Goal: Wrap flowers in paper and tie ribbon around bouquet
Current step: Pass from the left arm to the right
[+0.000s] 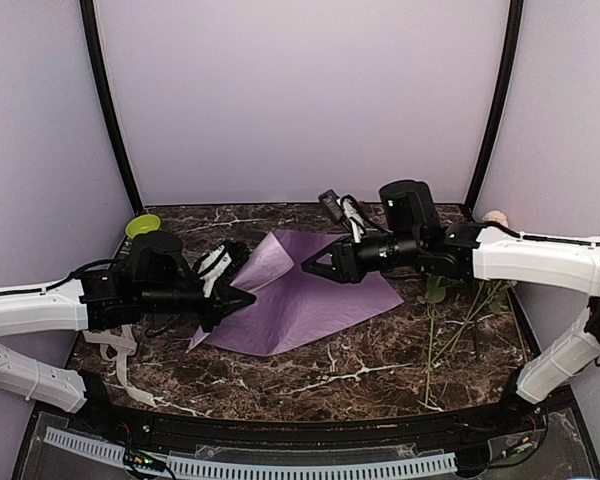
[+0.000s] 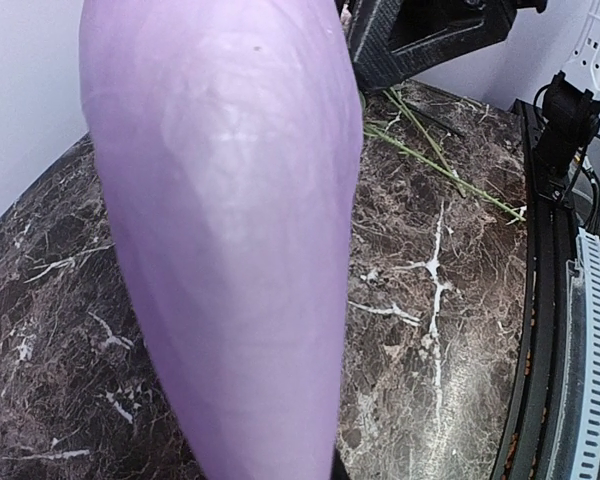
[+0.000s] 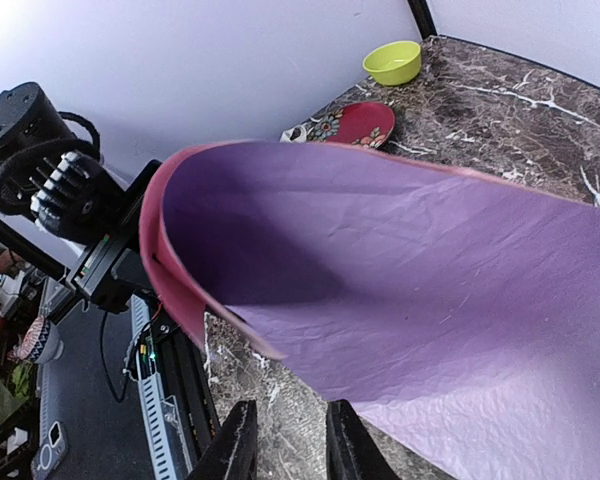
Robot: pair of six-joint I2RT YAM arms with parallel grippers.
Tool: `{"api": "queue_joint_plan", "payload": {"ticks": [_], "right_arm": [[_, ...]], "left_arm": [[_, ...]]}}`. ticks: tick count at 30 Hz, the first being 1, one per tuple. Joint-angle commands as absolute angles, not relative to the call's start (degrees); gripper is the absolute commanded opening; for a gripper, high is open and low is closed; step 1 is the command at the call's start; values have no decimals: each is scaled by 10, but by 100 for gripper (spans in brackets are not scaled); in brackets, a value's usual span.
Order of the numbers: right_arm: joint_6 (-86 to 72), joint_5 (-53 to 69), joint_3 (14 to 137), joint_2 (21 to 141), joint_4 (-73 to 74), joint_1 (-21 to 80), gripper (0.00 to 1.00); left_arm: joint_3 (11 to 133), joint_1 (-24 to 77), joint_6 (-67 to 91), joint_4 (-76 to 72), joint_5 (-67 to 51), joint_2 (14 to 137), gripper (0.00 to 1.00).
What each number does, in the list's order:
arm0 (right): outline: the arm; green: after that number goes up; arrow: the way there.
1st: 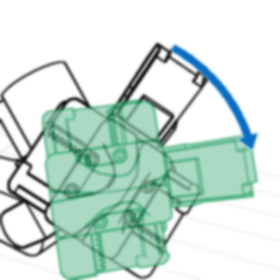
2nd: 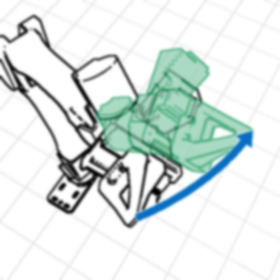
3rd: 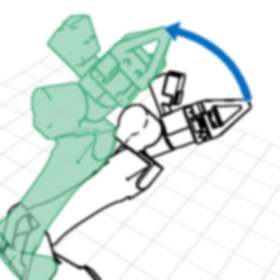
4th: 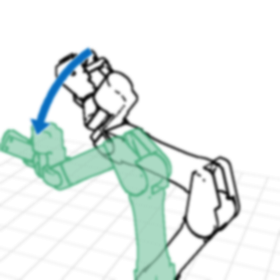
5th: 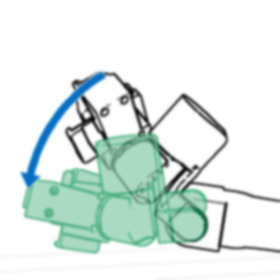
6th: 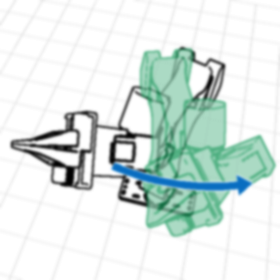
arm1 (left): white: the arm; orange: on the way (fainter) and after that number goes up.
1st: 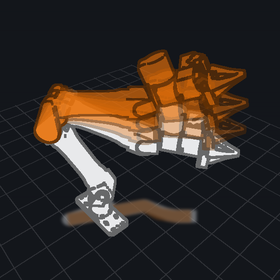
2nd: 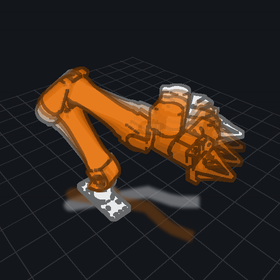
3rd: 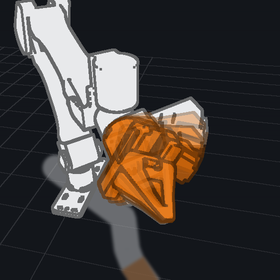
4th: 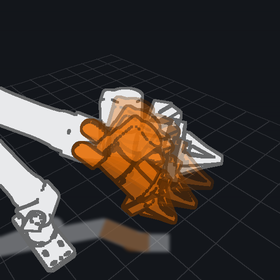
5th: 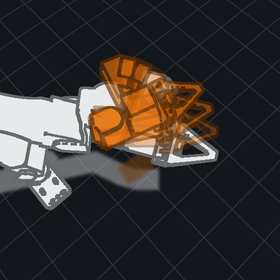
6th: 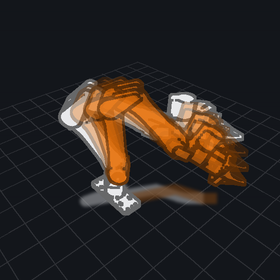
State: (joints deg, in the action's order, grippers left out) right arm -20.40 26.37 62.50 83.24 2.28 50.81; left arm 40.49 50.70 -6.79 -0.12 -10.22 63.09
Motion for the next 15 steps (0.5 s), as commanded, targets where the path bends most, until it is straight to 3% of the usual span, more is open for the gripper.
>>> {"api": "queue_joint_plan", "payload": {"ticks": [1, 8, 15], "right_arm": [[-174, 299, 637, 851, -3, 505, 24], [-186, 340, 651, 879, -31, 508, 26], [-179, 337, 674, 896, -31, 507, 21]], "left_arm": [[421, 510, -57, 0, -125, 621, 0], [424, 510, -51, 4, -126, 628, 0], [424, 510, -52, 4, -126, 630, 0]]}}
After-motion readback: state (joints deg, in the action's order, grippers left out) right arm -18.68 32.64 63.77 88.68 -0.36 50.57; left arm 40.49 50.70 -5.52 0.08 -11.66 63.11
